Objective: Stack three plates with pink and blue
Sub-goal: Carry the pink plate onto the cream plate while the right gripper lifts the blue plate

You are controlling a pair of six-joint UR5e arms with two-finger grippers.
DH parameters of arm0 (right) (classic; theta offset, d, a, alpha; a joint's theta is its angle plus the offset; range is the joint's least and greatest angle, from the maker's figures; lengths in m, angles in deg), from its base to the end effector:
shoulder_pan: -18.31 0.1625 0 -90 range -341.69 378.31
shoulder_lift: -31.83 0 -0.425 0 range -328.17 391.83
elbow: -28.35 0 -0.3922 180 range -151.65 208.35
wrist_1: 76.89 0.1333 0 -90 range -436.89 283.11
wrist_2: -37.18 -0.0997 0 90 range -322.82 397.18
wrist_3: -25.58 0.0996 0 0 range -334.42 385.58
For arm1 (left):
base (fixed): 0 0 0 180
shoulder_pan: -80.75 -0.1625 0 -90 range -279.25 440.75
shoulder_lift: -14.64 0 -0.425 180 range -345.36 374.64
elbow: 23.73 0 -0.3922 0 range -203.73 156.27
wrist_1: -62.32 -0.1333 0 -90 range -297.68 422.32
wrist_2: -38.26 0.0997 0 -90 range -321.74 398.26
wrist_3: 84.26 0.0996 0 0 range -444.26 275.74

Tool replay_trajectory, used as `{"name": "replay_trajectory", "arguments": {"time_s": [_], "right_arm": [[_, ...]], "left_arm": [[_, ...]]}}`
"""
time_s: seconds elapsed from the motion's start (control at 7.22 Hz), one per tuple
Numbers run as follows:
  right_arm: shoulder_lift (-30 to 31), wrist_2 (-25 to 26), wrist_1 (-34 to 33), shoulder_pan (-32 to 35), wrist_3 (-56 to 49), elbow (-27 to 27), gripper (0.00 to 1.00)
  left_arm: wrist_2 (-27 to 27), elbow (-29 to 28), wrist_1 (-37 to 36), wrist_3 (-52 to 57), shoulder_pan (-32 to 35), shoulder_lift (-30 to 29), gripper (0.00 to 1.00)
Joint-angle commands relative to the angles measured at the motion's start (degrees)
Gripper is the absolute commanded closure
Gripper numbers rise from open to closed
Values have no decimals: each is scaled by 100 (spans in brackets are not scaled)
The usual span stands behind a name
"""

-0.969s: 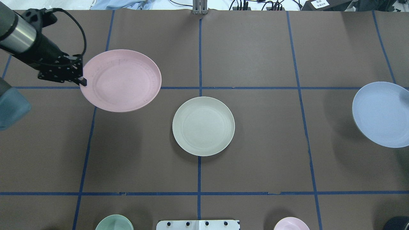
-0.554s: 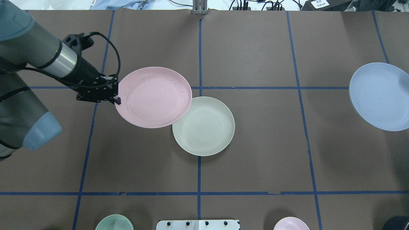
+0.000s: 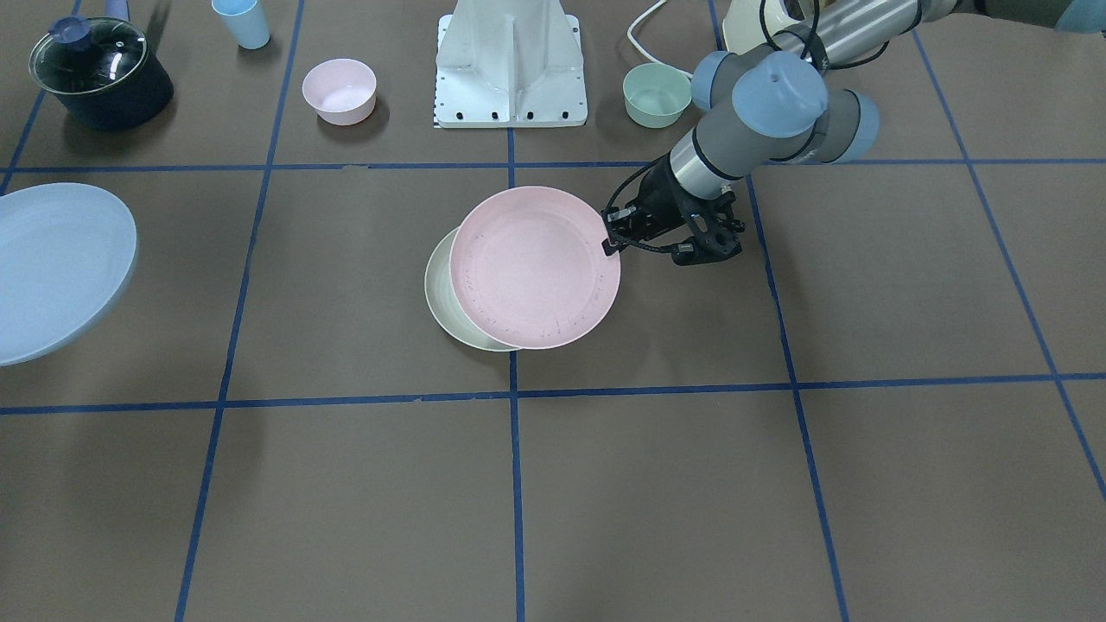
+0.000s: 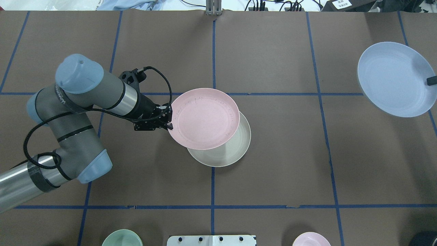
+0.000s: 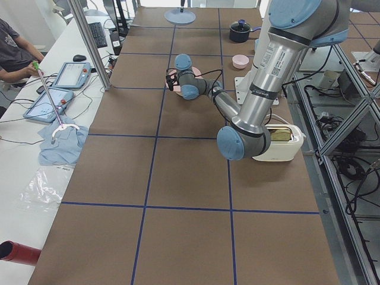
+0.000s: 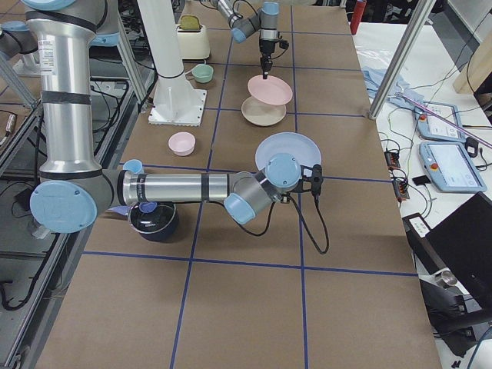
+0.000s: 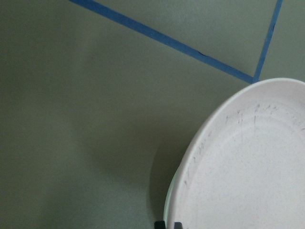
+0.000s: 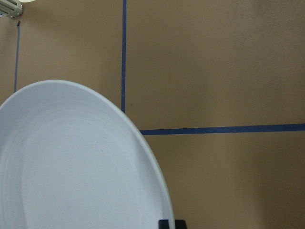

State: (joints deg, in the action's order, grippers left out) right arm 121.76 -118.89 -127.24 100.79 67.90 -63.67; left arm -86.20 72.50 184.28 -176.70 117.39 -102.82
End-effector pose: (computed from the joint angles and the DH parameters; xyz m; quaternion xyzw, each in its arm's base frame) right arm -0.0227 -0.4950 0.5370 0.0562 -0.5878 0.0489 0.8056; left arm 0.4662 -0.4426 0.2651 -0.0857 0.5681 -0.1171 0.8101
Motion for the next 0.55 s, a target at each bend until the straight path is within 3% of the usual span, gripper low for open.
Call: {"name": "replay_trajectory", "arguments": {"time_s": [0.0, 0.42], "right_arm": [[-237, 41, -10, -231, 492, -27, 100], [-309, 50, 8, -311, 751, -141, 100]], "left_arm": [[201, -113, 30, -29, -271, -128, 100], [325, -420, 47, -37, -385, -382, 100]]}}
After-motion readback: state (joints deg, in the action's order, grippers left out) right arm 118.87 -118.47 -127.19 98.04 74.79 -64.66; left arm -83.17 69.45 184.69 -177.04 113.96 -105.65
